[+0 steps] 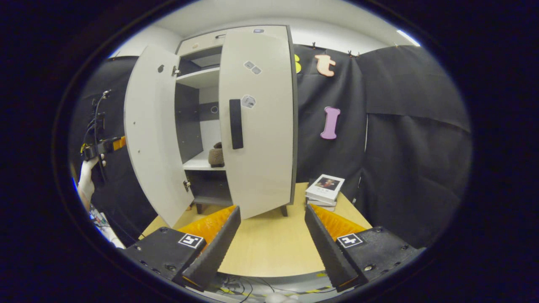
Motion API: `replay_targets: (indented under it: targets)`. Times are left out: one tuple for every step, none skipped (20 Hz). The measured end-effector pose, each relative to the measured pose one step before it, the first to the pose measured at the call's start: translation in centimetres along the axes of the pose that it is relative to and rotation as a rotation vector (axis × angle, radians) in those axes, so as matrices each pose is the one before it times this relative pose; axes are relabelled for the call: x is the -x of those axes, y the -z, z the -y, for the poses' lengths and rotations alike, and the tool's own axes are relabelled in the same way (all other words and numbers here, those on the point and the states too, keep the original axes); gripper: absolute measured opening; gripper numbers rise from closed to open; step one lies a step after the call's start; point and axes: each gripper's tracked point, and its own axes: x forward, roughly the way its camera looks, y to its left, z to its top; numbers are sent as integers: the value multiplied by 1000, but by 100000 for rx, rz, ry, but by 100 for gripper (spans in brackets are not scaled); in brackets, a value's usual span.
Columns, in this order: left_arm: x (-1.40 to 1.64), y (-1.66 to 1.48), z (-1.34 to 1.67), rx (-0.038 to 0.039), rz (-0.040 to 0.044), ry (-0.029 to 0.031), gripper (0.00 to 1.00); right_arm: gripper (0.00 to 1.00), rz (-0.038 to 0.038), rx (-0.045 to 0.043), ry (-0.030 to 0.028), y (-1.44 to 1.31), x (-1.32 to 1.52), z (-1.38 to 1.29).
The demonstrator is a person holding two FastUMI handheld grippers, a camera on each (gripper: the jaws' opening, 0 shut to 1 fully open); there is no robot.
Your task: Grab one shoe with the right hand and put it into the shoe cabinet, grab the other shoe with the left hand and put it into the shoe cabinet; then close the right door with the right hand and the left door with the left hand.
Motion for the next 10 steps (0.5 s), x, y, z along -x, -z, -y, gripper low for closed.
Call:
replay_targets:
  targets:
    - [-164, -5, -99, -57, 399, -470, 95, 100, -261, -523, 316, 71, 5, 139]
    - [72, -112, 85, -291, 868, 228, 92, 100, -256, -184, 187, 27, -18, 84]
    - [103, 73, -39, -836, 246, -65, 92, 100, -106, 100, 438, 33, -34, 67]
    - [113, -128, 95, -1794, 898, -159, 92, 100, -208, 474, 101, -42, -51, 14]
    - [-113, -241, -20, -1990, 346, -348, 92, 100, -219, 570, 314, 95, -37, -62]
    - [129, -128, 64, -1036, 486, -562, 92, 100, 33, 303, -256, -22, -42, -96]
    - [48, 3, 197, -28, 472, 321, 92, 100, 65, -94, -239, -38, -73, -178]
    - [49, -48, 370, 1926, -102, 1121, 92, 100, 198, -209, -314, -91, -35, -124]
    - [34, 81, 794, 3003, -598, 1905, 92, 100, 257, -96, -339, -211, -32, -88]
    - [78, 303, 955, 2890, -810, 2277, 92, 100, 342, 88, -289, -211, -14, -122]
